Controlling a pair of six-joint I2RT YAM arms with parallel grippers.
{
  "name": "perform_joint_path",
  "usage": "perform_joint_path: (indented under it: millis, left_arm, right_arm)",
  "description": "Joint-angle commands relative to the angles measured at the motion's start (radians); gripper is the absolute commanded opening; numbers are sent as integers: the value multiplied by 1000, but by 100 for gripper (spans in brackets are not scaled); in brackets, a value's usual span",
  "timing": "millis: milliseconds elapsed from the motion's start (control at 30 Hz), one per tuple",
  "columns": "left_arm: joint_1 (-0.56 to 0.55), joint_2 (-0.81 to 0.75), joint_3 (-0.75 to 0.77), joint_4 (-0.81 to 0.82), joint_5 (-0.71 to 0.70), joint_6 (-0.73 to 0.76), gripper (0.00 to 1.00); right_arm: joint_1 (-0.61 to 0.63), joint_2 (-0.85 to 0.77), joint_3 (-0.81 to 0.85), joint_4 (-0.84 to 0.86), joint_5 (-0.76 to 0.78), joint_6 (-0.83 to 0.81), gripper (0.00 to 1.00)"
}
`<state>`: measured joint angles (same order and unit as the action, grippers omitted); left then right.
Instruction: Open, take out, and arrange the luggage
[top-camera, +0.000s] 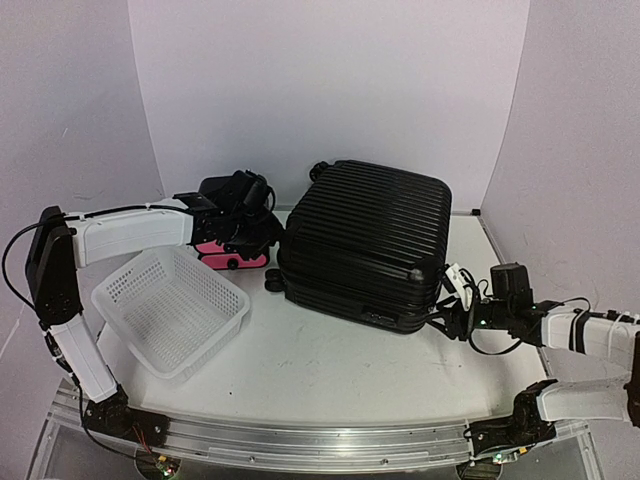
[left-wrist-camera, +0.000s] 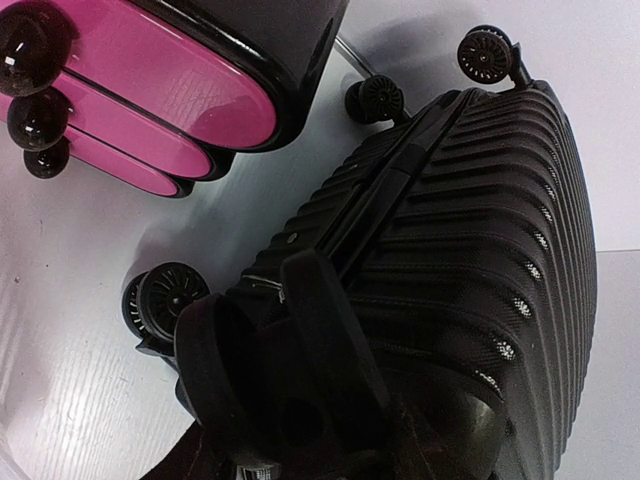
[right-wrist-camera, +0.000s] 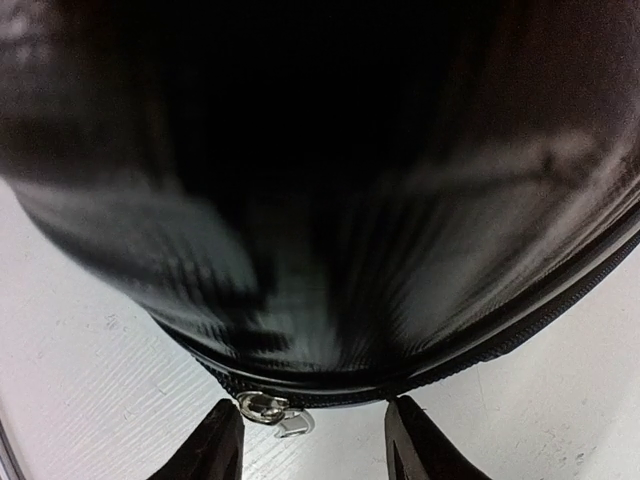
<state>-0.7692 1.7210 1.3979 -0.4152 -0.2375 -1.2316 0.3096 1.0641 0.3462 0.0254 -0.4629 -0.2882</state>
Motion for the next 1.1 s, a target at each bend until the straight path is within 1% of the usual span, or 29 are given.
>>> perform_joint_path:
  millis: [0, 67, 167, 267, 333, 500, 700, 733, 867, 967, 1067]
  left_arm:
    - [-27, -86, 35, -64, 16, 274, 22]
    - [-27, -85, 39, -63, 24, 270, 22]
    - [-27, -84, 45, -62, 28, 267, 21]
    - [-27, -90, 42, -62, 23, 269, 21]
    - [-27, -95, 40, -62, 18, 270, 21]
    - [-25, -102, 41, -63, 10, 274, 21]
    - [-21, -105, 31, -63, 3, 273, 20]
    - [-21, -103, 30, -64, 4, 273, 20]
    - [-19, -107, 19, -64, 7, 274, 19]
    - [-18, -114, 15, -69, -7, 286, 19]
    - [-14, -143, -9, -85, -60, 284, 18]
  right_arm:
    - [3, -7, -15, 139, -37, 39, 49]
    - [3, 11, -6, 143, -68, 46, 44]
    - [3, 26, 2, 146, -80, 54, 31]
    - [2, 13, -5, 148, -62, 60, 16]
    - [3, 11, -2, 143, -66, 67, 1]
    - [3, -2, 18, 80, -57, 57, 0]
    - [3, -99, 25, -19, -53, 49, 0]
    - [3, -119, 25, -37, -19, 55, 0]
    - [3, -149, 21, -77, 238, 51, 0]
    - [3, -121, 39, -70, 346, -16, 0]
    - [2, -134, 51, -45, 475, -38, 0]
